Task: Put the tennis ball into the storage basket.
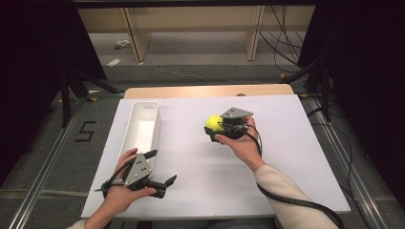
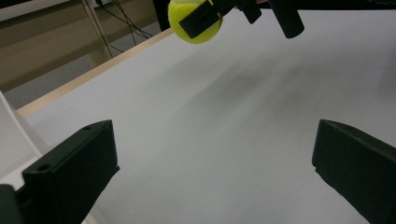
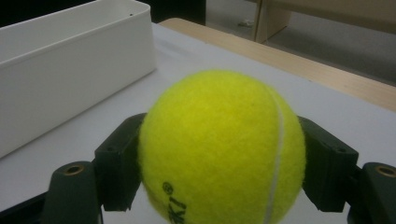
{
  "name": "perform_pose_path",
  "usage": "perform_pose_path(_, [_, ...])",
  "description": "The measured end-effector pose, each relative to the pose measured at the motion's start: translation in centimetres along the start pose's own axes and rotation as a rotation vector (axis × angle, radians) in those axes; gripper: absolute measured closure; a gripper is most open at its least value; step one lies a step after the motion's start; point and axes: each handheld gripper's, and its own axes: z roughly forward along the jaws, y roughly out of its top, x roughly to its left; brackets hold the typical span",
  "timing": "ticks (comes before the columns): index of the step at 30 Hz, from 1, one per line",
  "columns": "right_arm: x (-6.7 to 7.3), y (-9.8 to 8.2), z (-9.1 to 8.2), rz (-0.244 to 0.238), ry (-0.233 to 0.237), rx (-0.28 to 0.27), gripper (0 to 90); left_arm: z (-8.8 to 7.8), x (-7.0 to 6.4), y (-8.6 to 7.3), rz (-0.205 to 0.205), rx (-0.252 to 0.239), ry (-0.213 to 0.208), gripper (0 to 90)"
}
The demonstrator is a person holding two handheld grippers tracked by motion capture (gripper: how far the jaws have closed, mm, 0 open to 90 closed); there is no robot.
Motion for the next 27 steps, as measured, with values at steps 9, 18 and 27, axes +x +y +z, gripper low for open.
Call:
perform_pose_path(9, [0.18, 0.16, -0.11, -0.001, 0.007, -0.005, 26.6, 0.01, -0.02, 0.01, 0.001, 0.001, -0.001, 0.0])
perform_pose_path(18, [0.36, 0.29, -0.15, -0.001, 0.011, -0.009, 26.6, 0.01, 0.00, 0.00, -0.001, 0.000, 0.000, 0.0])
perform_pose_path(27, [0.50, 0.42, -0.22, 0.000, 0.015, -0.015, 26.6, -0.01, 0.01, 0.01, 0.000, 0.000, 0.001, 0.0])
